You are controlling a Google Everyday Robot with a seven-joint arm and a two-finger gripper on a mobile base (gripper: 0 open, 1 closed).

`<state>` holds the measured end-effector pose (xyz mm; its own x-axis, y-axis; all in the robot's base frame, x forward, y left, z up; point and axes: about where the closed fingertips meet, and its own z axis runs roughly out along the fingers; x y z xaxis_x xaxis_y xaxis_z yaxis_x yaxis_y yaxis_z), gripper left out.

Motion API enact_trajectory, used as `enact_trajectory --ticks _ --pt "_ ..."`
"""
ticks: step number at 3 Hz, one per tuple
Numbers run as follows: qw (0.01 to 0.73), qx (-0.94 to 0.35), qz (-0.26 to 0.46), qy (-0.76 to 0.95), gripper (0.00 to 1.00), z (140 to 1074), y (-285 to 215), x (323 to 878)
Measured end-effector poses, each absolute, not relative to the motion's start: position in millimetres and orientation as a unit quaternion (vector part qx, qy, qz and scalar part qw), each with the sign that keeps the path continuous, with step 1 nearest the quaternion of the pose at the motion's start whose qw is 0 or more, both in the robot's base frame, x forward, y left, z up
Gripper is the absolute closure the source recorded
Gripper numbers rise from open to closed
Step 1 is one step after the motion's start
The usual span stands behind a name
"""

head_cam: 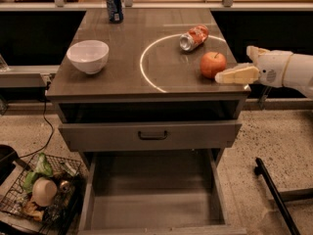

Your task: Place apple into middle drawer

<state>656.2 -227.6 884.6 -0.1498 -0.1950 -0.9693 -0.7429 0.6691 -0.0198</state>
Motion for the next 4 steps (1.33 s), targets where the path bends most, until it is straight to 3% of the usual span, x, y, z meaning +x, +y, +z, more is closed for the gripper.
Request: enact_trajectory --ticks 3,4 --pt "0.558 -0.363 0.262 0.699 0.00 861.6 -196.7 668.4" --pt "0.561 -0.368 0.265 0.692 0.18 860.2 -189.3 668.9"
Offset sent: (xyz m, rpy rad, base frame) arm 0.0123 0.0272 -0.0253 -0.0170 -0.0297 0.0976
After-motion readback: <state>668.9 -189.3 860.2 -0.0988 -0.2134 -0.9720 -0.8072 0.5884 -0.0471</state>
